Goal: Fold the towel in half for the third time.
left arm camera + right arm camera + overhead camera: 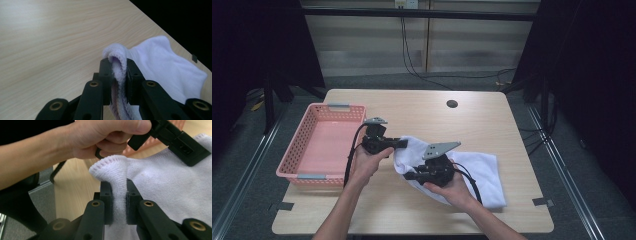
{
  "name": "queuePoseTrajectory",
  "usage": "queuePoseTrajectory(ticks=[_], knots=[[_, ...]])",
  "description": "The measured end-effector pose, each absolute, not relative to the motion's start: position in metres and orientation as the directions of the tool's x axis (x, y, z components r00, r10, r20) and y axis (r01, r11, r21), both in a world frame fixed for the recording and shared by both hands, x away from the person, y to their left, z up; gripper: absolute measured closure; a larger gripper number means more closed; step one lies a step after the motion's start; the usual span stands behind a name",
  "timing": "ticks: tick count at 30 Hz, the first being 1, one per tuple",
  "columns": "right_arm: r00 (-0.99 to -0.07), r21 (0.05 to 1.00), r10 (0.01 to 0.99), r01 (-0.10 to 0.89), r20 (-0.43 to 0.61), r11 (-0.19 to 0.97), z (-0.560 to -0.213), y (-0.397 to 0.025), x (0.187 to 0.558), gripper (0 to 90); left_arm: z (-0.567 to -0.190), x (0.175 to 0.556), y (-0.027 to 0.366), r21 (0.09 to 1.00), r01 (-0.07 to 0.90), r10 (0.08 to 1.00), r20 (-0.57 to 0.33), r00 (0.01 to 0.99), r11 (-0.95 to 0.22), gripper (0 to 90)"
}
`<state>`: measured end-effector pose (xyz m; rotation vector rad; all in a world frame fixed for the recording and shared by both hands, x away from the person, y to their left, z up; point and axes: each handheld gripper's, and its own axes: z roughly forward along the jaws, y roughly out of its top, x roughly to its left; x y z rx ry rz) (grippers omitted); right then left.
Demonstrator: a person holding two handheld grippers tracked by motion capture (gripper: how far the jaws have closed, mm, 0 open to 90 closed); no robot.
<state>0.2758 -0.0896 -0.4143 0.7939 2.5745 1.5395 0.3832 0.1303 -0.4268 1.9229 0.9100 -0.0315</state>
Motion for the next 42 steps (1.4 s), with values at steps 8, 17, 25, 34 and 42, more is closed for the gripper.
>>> queuePoseTrajectory(ticks=[8,17,25,34,42], knots=[[-0.892,0.864,0.402,0.359,0.207,0.352,-0.391,-0.064,0.278,80.9,-0.394,0.376,0.153,0.783,0.561,0.618,-0.307,0.724,-0.268,78.6],[-0.908,0.893,0.378,0.314,0.183,0.322,-0.376,-0.043,0.275,81.2,-0.376,0.366,0.158,0.806,0.521,0.642,-0.246,0.726,-0.280,78.7],[-0.875,0.880,0.444,0.355,0.193,0.317,-0.393,-0.081,0.266,81.1,-0.397,0.373,0.113,0.788,0.530,0.592,-0.274,0.758,-0.314,78.4],[-0.830,0.871,0.532,0.380,0.171,0.313,-0.408,-0.134,0.248,81.0,-0.414,0.377,0.062,0.763,0.531,0.541,-0.288,0.790,-0.368,77.9],[-0.783,0.848,0.607,0.409,0.137,0.337,-0.434,-0.168,0.230,80.5,-0.444,0.376,0.013,0.722,0.542,0.519,-0.293,0.803,-0.431,77.2]])
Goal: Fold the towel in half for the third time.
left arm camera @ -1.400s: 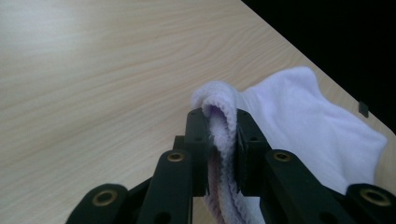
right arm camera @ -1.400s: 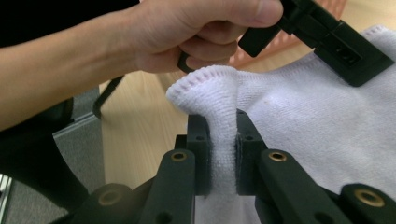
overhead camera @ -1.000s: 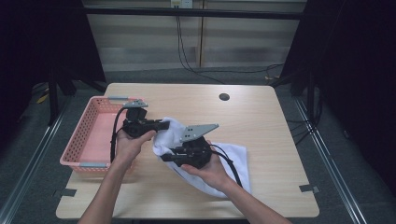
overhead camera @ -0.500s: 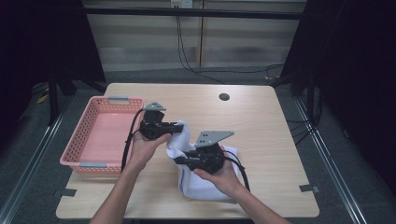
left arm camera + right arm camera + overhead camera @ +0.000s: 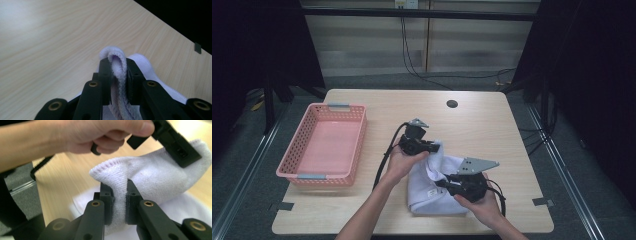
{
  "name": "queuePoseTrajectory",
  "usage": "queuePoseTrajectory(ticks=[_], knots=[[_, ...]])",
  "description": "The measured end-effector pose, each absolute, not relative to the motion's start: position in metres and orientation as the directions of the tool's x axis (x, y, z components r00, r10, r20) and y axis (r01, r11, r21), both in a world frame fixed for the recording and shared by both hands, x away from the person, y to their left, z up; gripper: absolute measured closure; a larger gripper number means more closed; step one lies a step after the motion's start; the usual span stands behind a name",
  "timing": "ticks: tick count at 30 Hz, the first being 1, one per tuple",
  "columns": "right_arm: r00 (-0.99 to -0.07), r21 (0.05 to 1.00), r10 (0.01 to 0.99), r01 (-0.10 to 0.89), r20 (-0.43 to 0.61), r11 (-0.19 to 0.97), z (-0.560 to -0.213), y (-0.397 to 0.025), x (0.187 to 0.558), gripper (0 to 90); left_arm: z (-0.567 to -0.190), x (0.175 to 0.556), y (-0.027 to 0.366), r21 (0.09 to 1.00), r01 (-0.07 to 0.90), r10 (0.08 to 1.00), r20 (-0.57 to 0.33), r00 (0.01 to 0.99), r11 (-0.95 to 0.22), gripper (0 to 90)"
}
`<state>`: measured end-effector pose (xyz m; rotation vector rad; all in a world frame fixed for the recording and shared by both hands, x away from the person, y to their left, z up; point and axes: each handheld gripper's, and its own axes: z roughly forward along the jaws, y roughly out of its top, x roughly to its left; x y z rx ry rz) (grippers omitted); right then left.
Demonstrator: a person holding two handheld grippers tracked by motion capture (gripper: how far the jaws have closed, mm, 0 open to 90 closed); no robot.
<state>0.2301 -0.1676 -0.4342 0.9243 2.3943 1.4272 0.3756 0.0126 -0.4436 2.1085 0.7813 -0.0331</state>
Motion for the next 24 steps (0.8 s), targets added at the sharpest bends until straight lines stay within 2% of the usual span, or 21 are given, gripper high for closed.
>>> queuePoseTrajectory(ticks=[6,11,12,13,14,15,16,18,19,21,24], knots=[[-0.756,0.804,0.640,0.462,0.136,0.375,-0.459,-0.185,0.216,78.8,-0.475,0.370,-0.017,0.684,0.569,0.496,-0.336,0.801,-0.456,75.9],[-0.735,0.786,0.659,0.498,0.159,0.366,-0.469,-0.200,0.210,76.0,-0.480,0.368,-0.025,0.690,0.575,0.491,-0.352,0.797,-0.439,72.5],[-0.731,0.781,0.659,0.511,0.175,0.359,-0.469,-0.204,0.208,73.3,-0.479,0.367,-0.026,0.691,0.572,0.485,-0.352,0.801,-0.443,69.6],[-0.728,0.782,0.666,0.507,0.163,0.363,-0.467,-0.208,0.203,66.0,-0.477,0.367,-0.026,0.693,0.567,0.479,-0.351,0.805,-0.446,64.1],[-0.728,0.782,0.666,0.507,0.163,0.363,-0.467,-0.208,0.203,66.0,-0.475,0.367,-0.025,0.698,0.568,0.471,-0.361,0.805,-0.436,64.1],[-0.729,0.786,0.661,0.510,0.179,0.350,-0.466,-0.211,0.201,61.4,-0.472,0.367,-0.023,0.705,0.564,0.461,-0.366,0.808,-0.429,60.8],[-0.722,0.793,0.667,0.509,0.182,0.335,-0.462,-0.216,0.198,52.0,-0.467,0.366,-0.019,0.714,0.558,0.460,-0.362,0.811,-0.423,54.3],[-0.714,0.798,0.675,0.511,0.188,0.318,-0.458,-0.219,0.198,44.3,-0.459,0.365,-0.014,0.727,0.550,0.458,-0.357,0.814,-0.411,48.0],[-0.714,0.798,0.675,0.511,0.188,0.318,-0.458,-0.219,0.198,44.3,-0.459,0.365,-0.014,0.727,0.550,0.458,-0.357,0.814,-0.411,45.1],[-0.694,0.803,0.693,0.519,0.195,0.294,-0.451,-0.223,0.206,36.5,-0.452,0.363,-0.006,0.743,0.538,0.473,-0.336,0.814,-0.399,41.7],[-0.669,0.813,0.716,0.520,0.197,0.262,-0.445,-0.226,0.217,33.2,-0.446,0.359,0.015,0.754,0.530,0.493,-0.316,0.811,-0.389,40.4]])
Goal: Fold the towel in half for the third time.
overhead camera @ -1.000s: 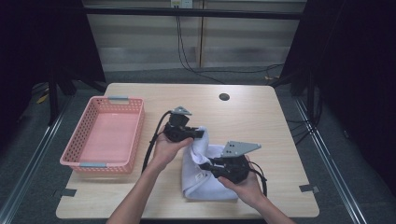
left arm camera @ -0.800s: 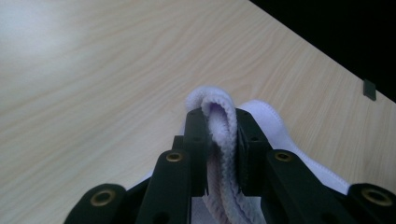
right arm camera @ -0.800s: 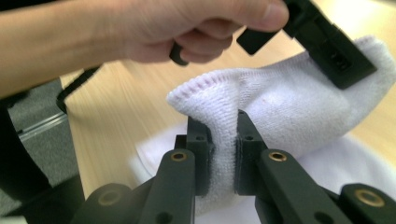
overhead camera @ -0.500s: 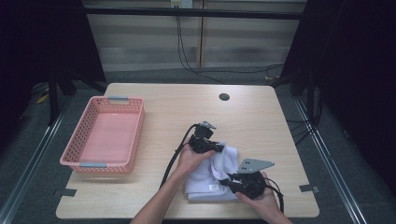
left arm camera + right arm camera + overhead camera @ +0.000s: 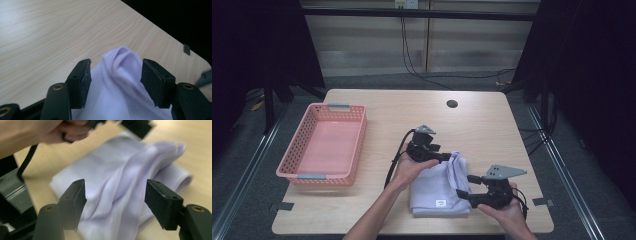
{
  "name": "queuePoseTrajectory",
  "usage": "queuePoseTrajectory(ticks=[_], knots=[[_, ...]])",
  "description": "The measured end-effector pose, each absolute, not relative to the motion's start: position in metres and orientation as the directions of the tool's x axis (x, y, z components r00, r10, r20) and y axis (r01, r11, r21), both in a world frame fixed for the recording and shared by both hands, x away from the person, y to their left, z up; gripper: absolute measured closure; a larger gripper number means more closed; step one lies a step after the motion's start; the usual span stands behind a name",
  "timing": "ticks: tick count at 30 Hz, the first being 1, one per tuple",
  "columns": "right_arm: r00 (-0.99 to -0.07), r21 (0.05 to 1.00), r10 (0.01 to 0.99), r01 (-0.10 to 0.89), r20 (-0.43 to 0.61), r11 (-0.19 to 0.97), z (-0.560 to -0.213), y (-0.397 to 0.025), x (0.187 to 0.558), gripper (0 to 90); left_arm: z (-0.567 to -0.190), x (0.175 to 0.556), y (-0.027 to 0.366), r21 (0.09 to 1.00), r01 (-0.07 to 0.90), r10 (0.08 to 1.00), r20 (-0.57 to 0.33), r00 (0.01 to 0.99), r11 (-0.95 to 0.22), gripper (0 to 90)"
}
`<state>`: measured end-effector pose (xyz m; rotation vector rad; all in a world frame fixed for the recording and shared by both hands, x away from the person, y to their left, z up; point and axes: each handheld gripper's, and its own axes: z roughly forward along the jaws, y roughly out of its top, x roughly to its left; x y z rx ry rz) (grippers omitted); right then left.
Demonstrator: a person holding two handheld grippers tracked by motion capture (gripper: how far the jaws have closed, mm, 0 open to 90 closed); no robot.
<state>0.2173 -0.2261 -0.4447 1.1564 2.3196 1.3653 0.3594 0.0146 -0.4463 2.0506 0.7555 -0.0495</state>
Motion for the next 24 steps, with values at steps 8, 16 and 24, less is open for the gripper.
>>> queuePoseTrajectory(ticks=[8,16,24], knots=[[-0.604,0.813,0.785,0.522,0.137,0.259,-0.437,-0.219,0.271,26.2,-0.451,0.334,0.060,0.748,0.516,0.492,-0.292,0.820,-0.417,55.0],[-0.582,0.756,0.806,0.575,0.108,0.313,-0.460,-0.210,0.318,26.3,-0.464,0.288,0.079,0.710,0.490,0.442,-0.274,0.854,-0.505,44.1],[-0.518,0.687,0.851,0.649,0.085,0.326,-0.477,-0.231,0.321,32.4,-0.468,0.269,0.106,0.699,0.533,0.500,-0.283,0.818,-0.476,35.3]])
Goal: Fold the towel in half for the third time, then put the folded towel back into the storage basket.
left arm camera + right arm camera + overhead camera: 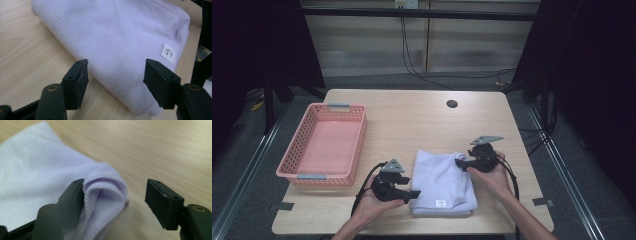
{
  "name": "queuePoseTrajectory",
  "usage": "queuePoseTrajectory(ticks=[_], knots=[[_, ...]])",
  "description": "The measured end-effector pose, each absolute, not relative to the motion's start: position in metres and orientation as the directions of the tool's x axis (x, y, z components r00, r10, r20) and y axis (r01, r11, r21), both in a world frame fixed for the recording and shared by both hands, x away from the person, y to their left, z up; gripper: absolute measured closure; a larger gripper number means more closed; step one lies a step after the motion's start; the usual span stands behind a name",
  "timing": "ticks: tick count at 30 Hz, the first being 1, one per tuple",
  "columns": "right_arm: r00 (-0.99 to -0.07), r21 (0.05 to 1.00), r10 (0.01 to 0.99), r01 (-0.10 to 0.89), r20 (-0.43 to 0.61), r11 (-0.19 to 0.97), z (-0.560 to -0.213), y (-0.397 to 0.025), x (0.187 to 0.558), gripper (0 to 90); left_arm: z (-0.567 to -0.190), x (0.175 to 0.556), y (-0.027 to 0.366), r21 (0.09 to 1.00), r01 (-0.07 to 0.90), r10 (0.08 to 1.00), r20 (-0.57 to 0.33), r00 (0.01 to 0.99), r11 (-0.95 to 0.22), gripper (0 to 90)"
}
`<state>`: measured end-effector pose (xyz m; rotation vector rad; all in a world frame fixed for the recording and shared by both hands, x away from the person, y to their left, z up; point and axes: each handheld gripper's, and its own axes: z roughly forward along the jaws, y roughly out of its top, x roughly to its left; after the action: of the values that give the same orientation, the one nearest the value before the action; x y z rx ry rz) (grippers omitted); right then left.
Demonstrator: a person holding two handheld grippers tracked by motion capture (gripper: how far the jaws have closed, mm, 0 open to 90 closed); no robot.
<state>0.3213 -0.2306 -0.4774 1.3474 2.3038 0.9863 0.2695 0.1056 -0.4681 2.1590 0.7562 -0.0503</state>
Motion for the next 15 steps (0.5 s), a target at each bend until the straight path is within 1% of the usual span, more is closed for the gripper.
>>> queuePoseTrajectory(ticks=[2,4,6,8,9,10,11,13,14,15], knots=[[-0.503,0.687,0.859,0.657,0.095,0.309,-0.479,-0.241,0.319,31.8,-0.468,0.264,0.115,0.698,0.545,0.515,-0.288,0.807,-0.465,33.1],[-0.498,0.691,0.860,0.661,0.114,0.292,-0.482,-0.248,0.318,32.0,-0.470,0.258,0.123,0.697,0.553,0.516,-0.298,0.803,-0.457,33.1],[-0.498,0.687,0.860,0.664,0.113,0.294,-0.490,-0.249,0.316,32.3,-0.472,0.251,0.128,0.698,0.561,0.527,-0.302,0.794,-0.445,32.6],[-0.500,0.687,0.858,0.665,0.117,0.293,-0.491,-0.249,0.316,32.5,-0.474,0.245,0.131,0.689,0.555,0.525,-0.289,0.801,-0.467,32.2],[-0.504,0.687,0.858,0.659,0.101,0.306,-0.489,-0.247,0.316,32.3,-0.474,0.243,0.131,0.691,0.552,0.532,-0.279,0.800,-0.467,31.7],[-0.511,0.692,0.854,0.652,0.098,0.311,-0.488,-0.247,0.316,32.2,-0.473,0.243,0.130,0.693,0.554,0.525,-0.290,0.800,-0.461,31.1],[-0.528,0.708,0.844,0.633,0.098,0.313,-0.484,-0.245,0.316,29.6,-0.473,0.242,0.129,0.694,0.557,0.523,-0.297,0.799,-0.456,30.7],[-0.530,0.710,0.842,0.630,0.098,0.314,-0.482,-0.245,0.316,28.4,-0.474,0.241,0.130,0.687,0.573,0.529,-0.314,0.789,-0.447,29.9],[-0.551,0.722,0.824,0.624,0.135,0.299,-0.477,-0.245,0.321,25.7,-0.475,0.241,0.130,0.686,0.578,0.522,-0.328,0.788,-0.442,28.8],[-0.559,0.732,0.818,0.614,0.137,0.297,-0.475,-0.244,0.323,24.6,-0.477,0.238,0.127,0.676,0.577,0.510,-0.331,0.794,-0.459,28.4]])
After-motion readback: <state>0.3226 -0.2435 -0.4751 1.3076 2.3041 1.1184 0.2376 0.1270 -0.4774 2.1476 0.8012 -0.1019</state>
